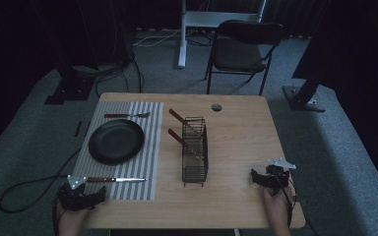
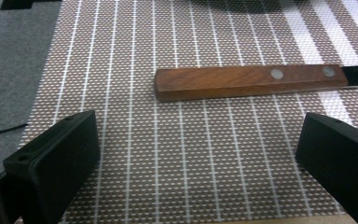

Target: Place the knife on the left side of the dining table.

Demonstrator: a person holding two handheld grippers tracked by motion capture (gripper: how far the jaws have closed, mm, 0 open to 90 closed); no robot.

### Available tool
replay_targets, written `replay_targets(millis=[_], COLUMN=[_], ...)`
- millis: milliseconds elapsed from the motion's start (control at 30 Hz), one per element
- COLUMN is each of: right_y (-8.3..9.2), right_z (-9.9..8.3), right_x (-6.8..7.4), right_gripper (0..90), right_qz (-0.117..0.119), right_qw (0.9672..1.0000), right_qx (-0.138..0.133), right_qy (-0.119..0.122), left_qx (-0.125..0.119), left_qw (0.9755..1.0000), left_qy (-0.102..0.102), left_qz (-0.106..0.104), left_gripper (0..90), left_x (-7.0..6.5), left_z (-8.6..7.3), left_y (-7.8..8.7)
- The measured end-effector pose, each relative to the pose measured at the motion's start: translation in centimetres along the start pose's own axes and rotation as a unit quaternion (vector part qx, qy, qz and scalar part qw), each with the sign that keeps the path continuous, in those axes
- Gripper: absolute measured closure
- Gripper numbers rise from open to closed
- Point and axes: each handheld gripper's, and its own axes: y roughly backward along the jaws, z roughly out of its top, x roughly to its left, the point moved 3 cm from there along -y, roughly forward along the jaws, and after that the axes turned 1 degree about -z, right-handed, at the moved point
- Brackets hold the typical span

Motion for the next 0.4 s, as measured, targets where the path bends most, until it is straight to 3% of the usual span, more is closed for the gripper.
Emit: replay_targets(millis=[400], right_y=[0.0], right_z=[0.0], right_x=[0.0], right_gripper=[11.8], right_qz=[0.0], right_qw=[1.0], right_qx=[0.0], right_qy=[0.0], left_qx=[0.0], left_qw=[1.0], left_qy=[-0.001], left_qz=[-0.001], left_gripper=[0.4], left_x=[-0.01], left_z=[-0.03], left_y=[0.0])
